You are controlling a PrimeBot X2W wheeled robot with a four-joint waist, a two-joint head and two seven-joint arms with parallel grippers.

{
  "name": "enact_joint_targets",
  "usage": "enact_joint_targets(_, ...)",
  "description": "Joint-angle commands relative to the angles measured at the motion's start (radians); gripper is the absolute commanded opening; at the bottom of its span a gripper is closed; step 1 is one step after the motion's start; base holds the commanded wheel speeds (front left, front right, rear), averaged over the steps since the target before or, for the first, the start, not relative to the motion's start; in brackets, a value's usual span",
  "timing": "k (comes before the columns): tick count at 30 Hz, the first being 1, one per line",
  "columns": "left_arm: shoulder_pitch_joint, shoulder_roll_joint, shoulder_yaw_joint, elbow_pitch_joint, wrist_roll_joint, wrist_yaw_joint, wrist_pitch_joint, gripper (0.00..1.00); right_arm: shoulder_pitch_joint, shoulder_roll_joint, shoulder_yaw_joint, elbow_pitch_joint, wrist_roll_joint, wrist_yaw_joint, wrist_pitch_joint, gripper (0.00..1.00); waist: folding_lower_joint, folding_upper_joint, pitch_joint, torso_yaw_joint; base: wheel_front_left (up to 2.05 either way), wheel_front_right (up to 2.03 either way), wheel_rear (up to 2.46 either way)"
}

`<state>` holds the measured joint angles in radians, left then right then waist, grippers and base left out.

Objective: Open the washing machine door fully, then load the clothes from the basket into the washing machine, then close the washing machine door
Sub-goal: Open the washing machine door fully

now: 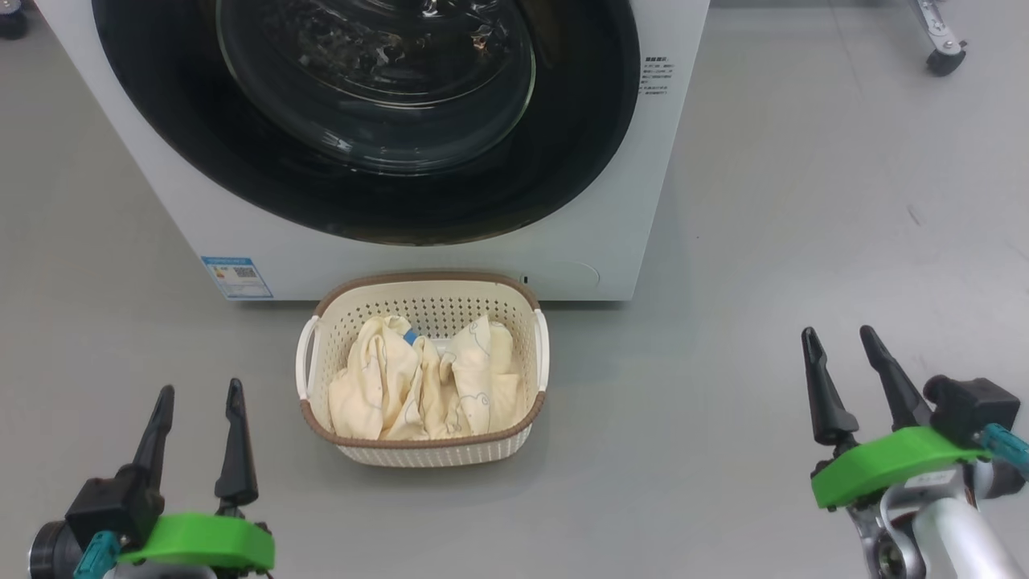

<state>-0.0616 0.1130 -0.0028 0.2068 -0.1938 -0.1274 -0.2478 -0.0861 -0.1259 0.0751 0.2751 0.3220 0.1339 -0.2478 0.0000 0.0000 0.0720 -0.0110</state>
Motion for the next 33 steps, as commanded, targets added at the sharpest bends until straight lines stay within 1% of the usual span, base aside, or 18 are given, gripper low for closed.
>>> enact_joint_targets(1,-0.047,0.015,0.038,-0.036,-0.001,-0.002,-0.014,1.00,-0.053,-0.010,0.012,-0.038,0.008,-0.003,-0.014,1.00,0.0000,0.0000,0.003,0.003,0.00,0.00,0.00)
enact_joint_targets(8,-0.053,0.007,0.029,-0.028,-0.007,-0.003,-0.014,1.00,-0.112,-0.018,0.001,-0.059,0.051,-0.003,-0.014,1.00,0.0000,0.0000,0.026,0.021,0.00,0.00,0.00)
enact_joint_targets(17,-0.079,0.010,-0.001,-0.018,-0.016,-0.003,-0.014,1.00,-0.288,-0.057,-0.019,-0.077,0.158,-0.003,-0.014,1.00,0.0000,0.0000,0.061,0.048,0.00,0.00,0.00)
enact_joint_targets(21,-0.090,0.011,-0.012,-0.024,-0.013,-0.003,-0.014,1.00,-0.382,-0.056,-0.072,-0.077,0.275,-0.003,-0.014,1.00,0.0000,0.0000,0.078,0.059,0.00,0.00,0.00)
enact_joint_targets(26,-0.102,0.011,-0.020,-0.031,-0.014,-0.003,-0.014,1.00,-0.490,-0.034,-0.171,-0.026,0.503,-0.003,-0.013,1.00,0.0000,0.0000,0.098,0.072,0.00,0.00,0.00)
enact_joint_targets(27,-0.105,0.011,-0.022,-0.031,-0.015,-0.003,-0.014,1.00,-0.508,-0.038,-0.187,-0.010,0.538,-0.003,-0.009,0.76,0.0000,0.0000,0.103,0.074,0.00,0.00,0.00)
enact_joint_targets(28,-0.108,0.011,-0.023,-0.031,-0.015,-0.003,-0.014,1.00,-0.525,-0.039,-0.201,0.005,0.574,-0.003,-0.003,0.58,0.0000,0.0000,0.108,0.078,0.00,0.00,0.00)
enact_joint_targets(29,-0.111,0.011,-0.024,-0.030,-0.015,-0.003,-0.014,1.00,-0.541,-0.030,-0.222,0.021,0.623,-0.003,0.002,0.17,0.0000,0.0000,0.113,0.080,0.00,0.00,0.00)
enact_joint_targets(30,-0.114,0.011,-0.026,-0.031,-0.015,-0.003,-0.014,1.00,-0.554,-0.035,-0.237,0.037,0.650,-0.003,0.006,0.00,0.0000,0.0000,0.119,0.083,0.00,0.00,0.00)
enact_joint_targets(33,-0.122,0.012,-0.027,-0.032,-0.014,-0.003,-0.014,1.00,-0.592,-0.019,-0.291,0.093,0.763,-0.003,0.029,0.00,0.0000,0.0000,0.135,0.089,0.00,0.00,0.00)
